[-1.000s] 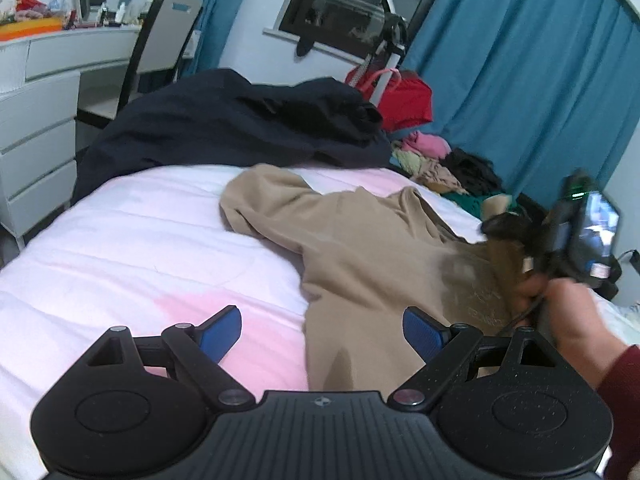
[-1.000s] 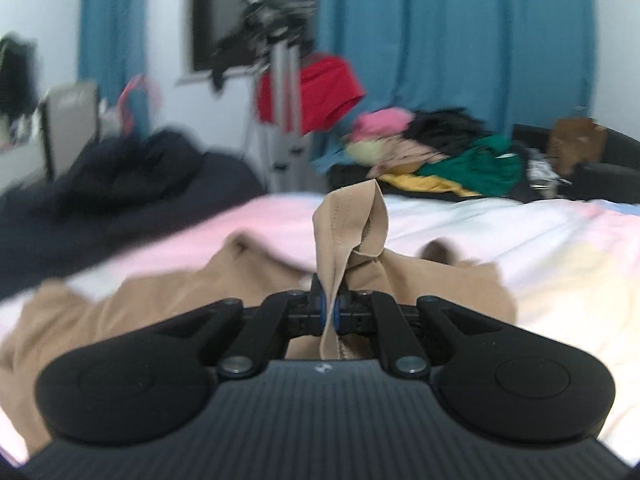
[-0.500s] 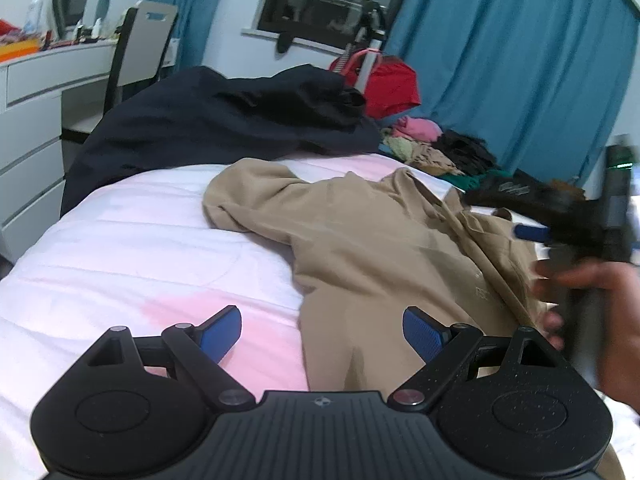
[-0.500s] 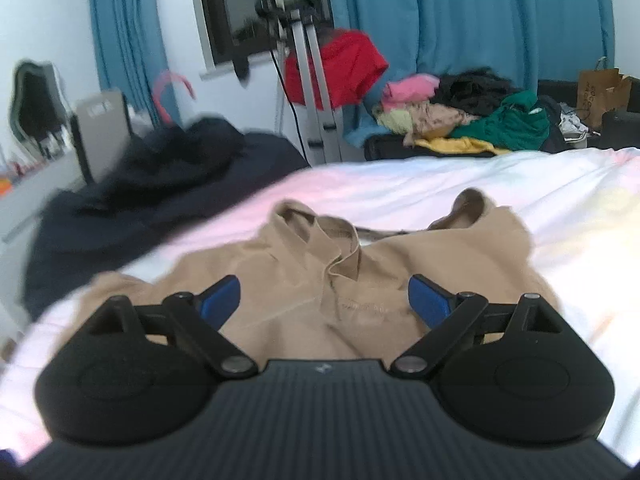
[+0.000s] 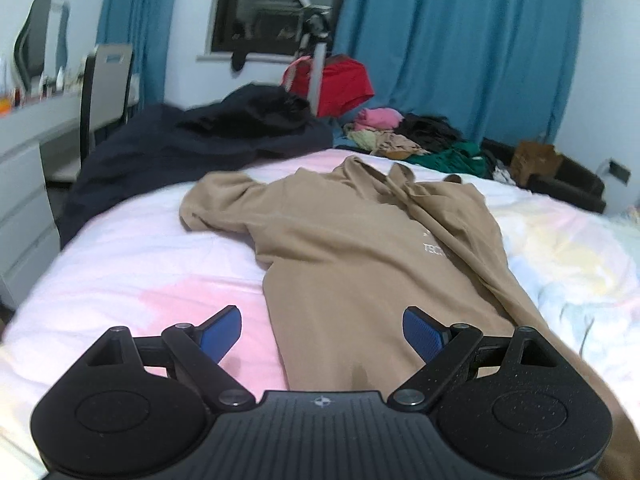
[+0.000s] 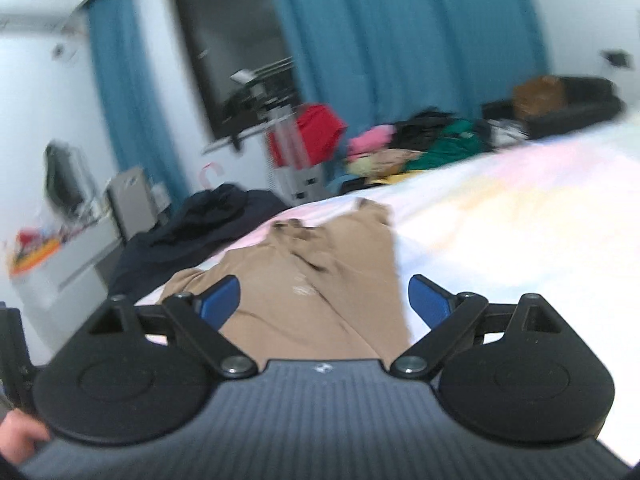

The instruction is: Fold clothes

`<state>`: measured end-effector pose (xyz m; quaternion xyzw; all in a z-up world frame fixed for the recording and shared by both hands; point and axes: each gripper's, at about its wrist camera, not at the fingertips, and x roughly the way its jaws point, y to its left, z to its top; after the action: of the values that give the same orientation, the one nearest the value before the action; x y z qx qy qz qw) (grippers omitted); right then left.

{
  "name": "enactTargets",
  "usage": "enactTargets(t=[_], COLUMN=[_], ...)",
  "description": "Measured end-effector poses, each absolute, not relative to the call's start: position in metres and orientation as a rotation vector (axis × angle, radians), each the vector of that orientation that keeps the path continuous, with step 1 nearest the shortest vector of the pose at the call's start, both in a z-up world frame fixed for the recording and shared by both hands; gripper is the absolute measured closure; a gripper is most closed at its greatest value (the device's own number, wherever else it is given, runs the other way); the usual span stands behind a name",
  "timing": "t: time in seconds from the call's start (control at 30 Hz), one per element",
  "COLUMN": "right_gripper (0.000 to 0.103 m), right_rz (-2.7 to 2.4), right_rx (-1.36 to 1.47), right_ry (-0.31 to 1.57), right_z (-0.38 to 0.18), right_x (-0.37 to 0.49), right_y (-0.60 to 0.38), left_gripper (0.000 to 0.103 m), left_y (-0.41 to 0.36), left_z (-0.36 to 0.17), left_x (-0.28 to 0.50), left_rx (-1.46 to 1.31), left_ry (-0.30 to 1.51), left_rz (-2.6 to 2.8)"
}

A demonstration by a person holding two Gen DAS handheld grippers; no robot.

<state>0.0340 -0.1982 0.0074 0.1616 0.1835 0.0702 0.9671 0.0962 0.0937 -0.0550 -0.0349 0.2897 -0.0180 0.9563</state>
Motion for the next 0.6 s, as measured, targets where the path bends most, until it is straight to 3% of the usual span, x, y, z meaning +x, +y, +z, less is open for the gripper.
enactTargets(t=[0.13, 0.33, 0.6], right_gripper=[0.011, 0.011, 0.011], right_rz=[0.114, 0.062, -0.028], right_rx=[0.339, 0.384, 0.480], right_ry=[0.386, 0.236, 0.181], right_z=[-0.002, 0.018, 0.020], right_x=[0.008, -0.009, -0.016], right_y=[-0.217, -0.256, -0.337], left_gripper=[0.014, 0.014, 0.015], left_y=[0.077, 0.042, -0.050], left_z=[-0.047, -0.045, -0.045], left_x=[0.081, 0.063, 0.033], left_rx=[-0.007, 0.057, 0.107], left_ry=[0.576, 0.613, 0.691], left_rz=[-0.043, -0.102, -0.340])
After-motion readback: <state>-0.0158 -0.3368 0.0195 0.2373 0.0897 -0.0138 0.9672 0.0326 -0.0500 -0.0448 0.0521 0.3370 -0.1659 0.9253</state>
